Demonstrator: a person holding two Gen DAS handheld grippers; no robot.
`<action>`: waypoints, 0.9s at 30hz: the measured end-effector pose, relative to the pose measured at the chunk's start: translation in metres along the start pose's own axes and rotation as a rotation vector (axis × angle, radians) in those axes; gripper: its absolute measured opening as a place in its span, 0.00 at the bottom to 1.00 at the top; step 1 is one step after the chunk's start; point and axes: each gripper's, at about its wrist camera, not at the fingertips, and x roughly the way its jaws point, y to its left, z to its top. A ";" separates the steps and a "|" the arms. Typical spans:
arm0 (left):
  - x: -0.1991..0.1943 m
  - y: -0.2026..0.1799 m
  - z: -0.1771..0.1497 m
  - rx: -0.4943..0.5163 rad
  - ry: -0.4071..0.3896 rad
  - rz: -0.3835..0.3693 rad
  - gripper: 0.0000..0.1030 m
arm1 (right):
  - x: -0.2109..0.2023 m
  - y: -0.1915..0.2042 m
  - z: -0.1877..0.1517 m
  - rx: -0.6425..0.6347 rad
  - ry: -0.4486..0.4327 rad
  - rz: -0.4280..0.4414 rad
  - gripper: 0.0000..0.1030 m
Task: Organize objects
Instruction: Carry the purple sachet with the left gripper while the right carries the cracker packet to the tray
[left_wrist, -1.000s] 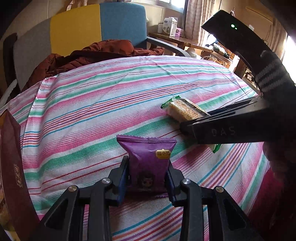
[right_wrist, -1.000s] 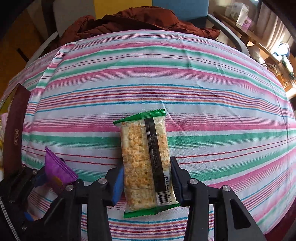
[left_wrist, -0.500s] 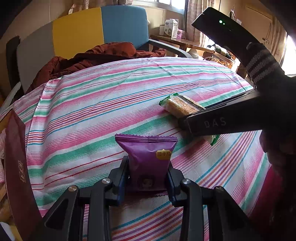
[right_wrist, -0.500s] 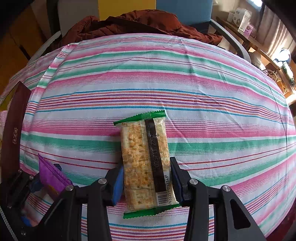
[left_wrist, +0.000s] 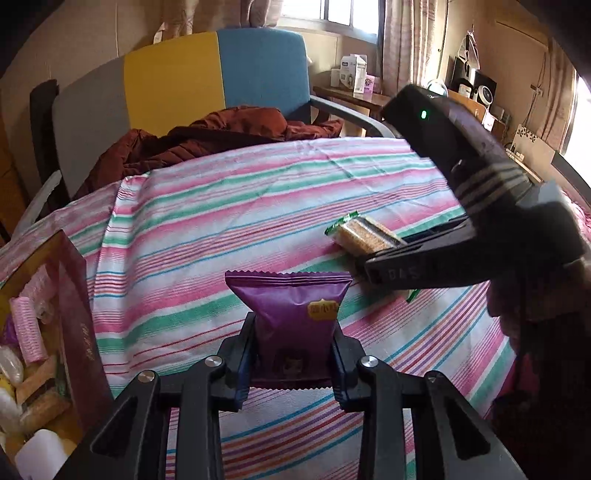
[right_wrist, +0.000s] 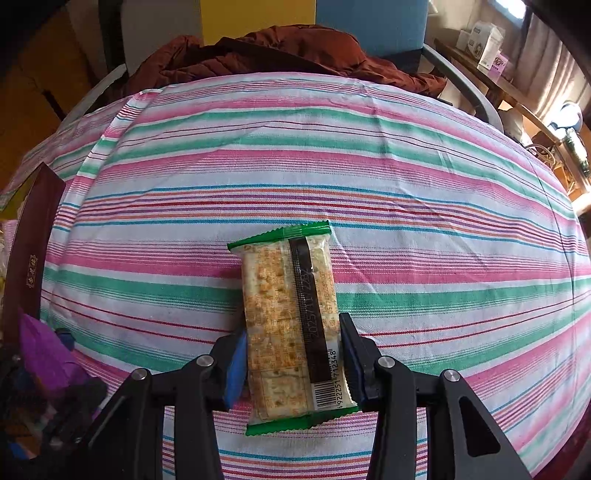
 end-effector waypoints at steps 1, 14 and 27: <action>-0.007 0.002 0.002 -0.004 -0.013 0.006 0.33 | 0.000 0.001 0.000 0.000 0.000 0.000 0.44; -0.061 0.027 -0.006 -0.046 -0.073 0.077 0.33 | -0.003 0.042 -0.008 -0.164 -0.005 0.104 0.44; -0.084 0.051 -0.024 -0.086 -0.057 0.081 0.33 | -0.005 0.054 -0.012 -0.189 0.014 0.131 0.44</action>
